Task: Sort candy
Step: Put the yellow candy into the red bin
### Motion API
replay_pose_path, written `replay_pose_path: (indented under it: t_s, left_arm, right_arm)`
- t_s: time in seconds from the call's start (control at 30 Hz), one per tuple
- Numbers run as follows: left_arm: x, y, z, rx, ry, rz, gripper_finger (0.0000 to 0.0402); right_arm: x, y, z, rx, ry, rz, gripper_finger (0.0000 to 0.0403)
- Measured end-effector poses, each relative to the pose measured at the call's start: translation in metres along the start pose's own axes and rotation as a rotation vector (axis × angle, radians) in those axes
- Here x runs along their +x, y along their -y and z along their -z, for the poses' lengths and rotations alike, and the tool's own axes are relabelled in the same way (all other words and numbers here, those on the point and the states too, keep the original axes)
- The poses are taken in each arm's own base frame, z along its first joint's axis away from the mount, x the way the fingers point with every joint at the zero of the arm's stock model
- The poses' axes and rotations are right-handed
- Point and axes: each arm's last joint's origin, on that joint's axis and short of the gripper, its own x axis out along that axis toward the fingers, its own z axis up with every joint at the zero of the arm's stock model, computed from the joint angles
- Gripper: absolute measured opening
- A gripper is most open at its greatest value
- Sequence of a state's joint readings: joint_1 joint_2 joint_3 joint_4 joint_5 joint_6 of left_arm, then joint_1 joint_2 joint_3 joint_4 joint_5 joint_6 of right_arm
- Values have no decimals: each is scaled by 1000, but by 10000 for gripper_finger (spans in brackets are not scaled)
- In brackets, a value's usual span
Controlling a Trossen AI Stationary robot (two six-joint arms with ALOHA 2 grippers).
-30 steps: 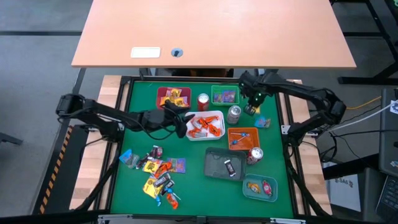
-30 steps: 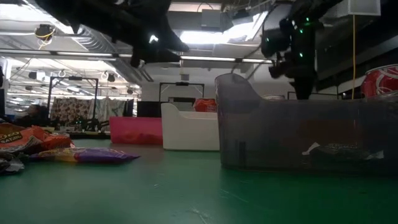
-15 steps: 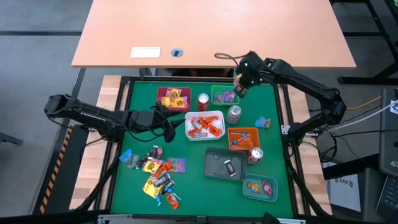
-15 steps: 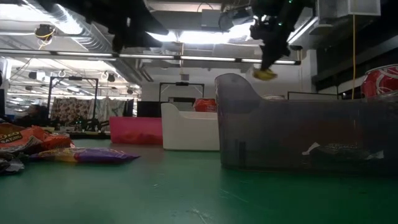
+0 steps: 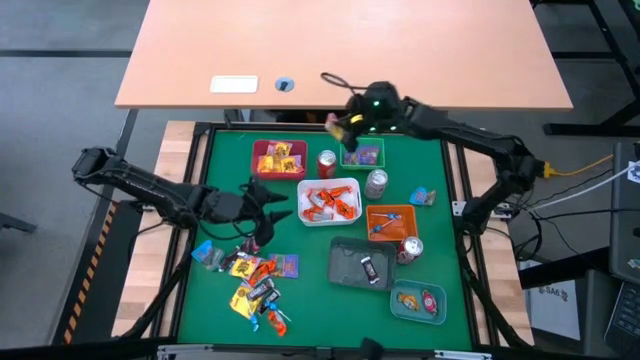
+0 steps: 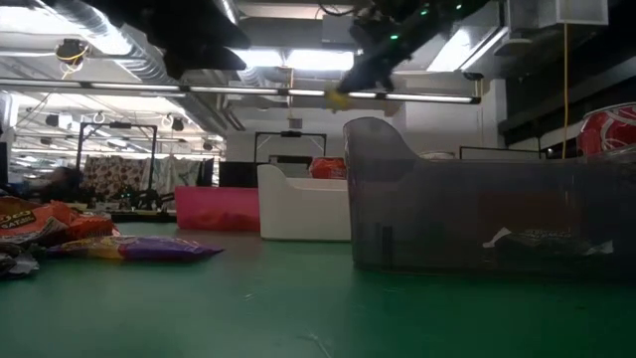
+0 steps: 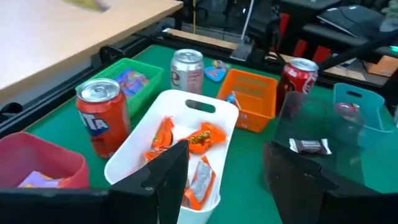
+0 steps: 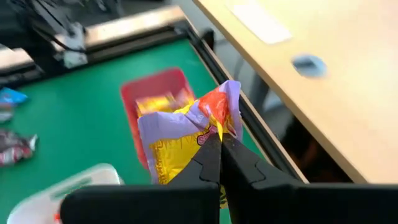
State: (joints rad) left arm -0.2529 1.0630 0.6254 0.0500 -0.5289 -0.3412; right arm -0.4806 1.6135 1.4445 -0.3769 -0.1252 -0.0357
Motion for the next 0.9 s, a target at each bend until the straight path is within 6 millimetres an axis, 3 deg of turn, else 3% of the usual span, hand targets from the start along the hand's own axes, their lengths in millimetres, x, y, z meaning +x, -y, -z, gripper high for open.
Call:
replay_pose_path:
  t_s: [0.2,0.57,0.9]
  left_arm:
    - [-3,5,5,-61,-33,17,194]
    - [-14,14,24,-113,-183,48,194]
    - [-21,22,34,-95,-288,131,194]
  right_arm:
    - [47,-28,0,-54,125,-69,5]
    - [118,-68,32,-101,152,-156,5]
    - [150,-70,54,-98,139,-79,5]
